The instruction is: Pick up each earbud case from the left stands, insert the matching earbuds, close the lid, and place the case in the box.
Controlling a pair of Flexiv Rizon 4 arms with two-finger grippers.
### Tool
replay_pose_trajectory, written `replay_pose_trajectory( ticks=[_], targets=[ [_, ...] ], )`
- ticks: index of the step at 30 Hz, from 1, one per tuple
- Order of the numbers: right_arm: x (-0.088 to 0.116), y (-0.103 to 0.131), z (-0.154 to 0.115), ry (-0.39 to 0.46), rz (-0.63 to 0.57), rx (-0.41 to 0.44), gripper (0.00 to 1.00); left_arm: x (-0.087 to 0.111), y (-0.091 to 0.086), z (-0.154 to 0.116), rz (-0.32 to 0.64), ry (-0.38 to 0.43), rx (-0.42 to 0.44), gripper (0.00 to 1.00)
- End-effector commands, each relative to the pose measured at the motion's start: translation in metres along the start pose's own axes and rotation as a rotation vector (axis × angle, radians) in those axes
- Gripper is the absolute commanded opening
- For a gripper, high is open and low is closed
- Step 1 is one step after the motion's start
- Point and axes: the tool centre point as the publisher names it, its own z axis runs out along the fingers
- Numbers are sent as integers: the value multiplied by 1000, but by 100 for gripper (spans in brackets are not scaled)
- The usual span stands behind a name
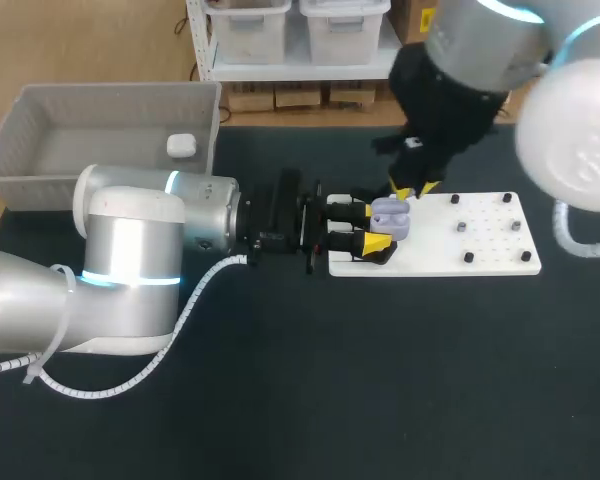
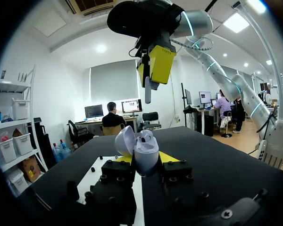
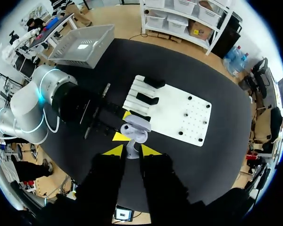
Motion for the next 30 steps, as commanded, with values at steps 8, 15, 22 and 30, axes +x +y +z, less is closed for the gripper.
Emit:
replay_pose_trajectory(
  ticks=[8,15,22,30],
  targets=[
    [-9,4,21,91,-36,18,0,-1,-1,0,1,2,-6,0],
    [-7,7,26,93,-56,25,0,-1,-1,0,1,2,-6,0],
    [-7,9,29,98,-72,31,0,-1,-1,0,1,2,-6,0],
    [-6,12,34,104,-87,38,0,-1,-1,0,1,2,-6,0]
  ],
)
